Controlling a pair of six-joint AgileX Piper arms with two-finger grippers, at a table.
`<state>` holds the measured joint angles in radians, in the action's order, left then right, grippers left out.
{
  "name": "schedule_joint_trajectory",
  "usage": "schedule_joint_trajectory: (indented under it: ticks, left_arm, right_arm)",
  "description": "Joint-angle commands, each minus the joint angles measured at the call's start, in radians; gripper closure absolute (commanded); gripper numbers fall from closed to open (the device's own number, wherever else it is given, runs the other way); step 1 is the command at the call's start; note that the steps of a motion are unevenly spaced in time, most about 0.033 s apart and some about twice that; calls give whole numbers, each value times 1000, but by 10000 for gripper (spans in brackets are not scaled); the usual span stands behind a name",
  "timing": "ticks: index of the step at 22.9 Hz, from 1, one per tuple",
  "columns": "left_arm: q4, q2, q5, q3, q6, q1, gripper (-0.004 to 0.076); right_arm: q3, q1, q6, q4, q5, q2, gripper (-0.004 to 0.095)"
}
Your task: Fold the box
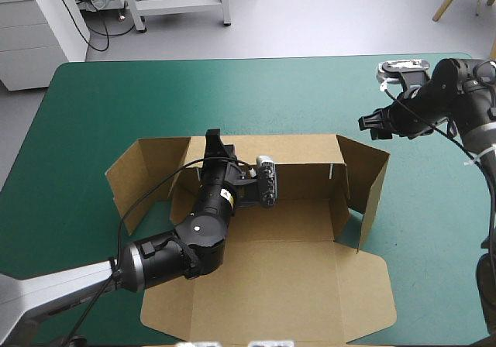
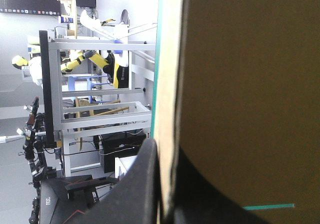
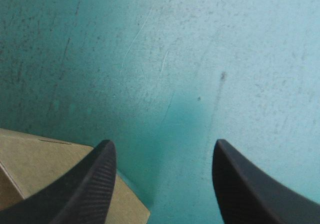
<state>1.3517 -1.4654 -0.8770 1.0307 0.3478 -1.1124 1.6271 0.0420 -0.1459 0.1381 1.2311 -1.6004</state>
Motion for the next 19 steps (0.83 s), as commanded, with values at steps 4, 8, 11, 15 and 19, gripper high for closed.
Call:
schedule_joint_trajectory:
  ticks: [4, 8, 11, 15, 19]
  left_arm:
    - [48, 36, 0, 26, 15, -3, 734]
    - [48, 36, 0, 26, 15, -3, 734]
    - [48, 36, 0, 26, 15, -3, 734]
    - [48, 36, -4, 26, 15, -3, 734]
    - [53, 36, -4, 26, 15, -3, 734]
  right_arm:
    - [-131, 2, -87, 107, -93, 78, 382]
    - [-274, 2, -173, 205, -163, 175, 383]
    - [-379, 2, -255, 291, -235, 245, 383]
    - [-492, 2, -353, 383, -301, 327, 395]
    - [-614, 2, -481, 487, -316, 407, 425]
